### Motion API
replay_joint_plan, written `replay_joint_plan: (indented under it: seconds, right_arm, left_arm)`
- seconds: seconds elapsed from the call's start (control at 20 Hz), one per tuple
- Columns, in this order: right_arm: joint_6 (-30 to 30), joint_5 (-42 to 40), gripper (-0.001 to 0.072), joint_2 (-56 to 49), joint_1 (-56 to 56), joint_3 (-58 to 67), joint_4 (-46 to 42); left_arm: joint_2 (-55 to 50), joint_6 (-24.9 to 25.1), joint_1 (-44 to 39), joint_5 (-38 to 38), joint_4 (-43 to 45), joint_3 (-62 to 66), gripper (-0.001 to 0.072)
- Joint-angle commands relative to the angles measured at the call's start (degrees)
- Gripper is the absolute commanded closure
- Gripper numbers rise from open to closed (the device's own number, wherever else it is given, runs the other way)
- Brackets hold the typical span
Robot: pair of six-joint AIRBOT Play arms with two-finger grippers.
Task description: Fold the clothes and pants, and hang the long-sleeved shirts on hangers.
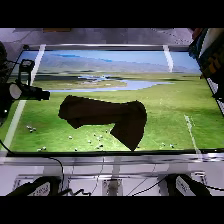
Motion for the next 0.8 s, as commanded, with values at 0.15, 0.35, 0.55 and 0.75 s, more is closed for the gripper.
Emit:
replay_joint_plan:
  seconds: [0.15, 0.35, 0.55, 0.75]
  right_arm:
    - [0.0, -1.46, 0.0698, 0.02, 0.04, -0.04, 0.07]
    - [-1.29, -9.22, 0.0697, -0.96, 0.04, -0.11, -0.66]
    - [-1.77, -9.53, 0.0697, -2.75, -0.04, -8.07, -0.33]
    - [-2.27, -13.9, 0.0697, -2.78, -0.04, -27.93, 2.38]
  left_arm:
    - [-0.39, 0.02, 0.04, 0.02, 0.04, -0.09, 0.069]
    - [-0.37, 0.02, 0.04, 0.0, 0.04, -0.09, 0.0689]
    - [-0.37, 0.02, 0.04, 0.02, 0.04, -0.09, 0.069]
    - [-0.37, 0.02, 0.04, 0.02, 0.04, -0.09, 0.069]
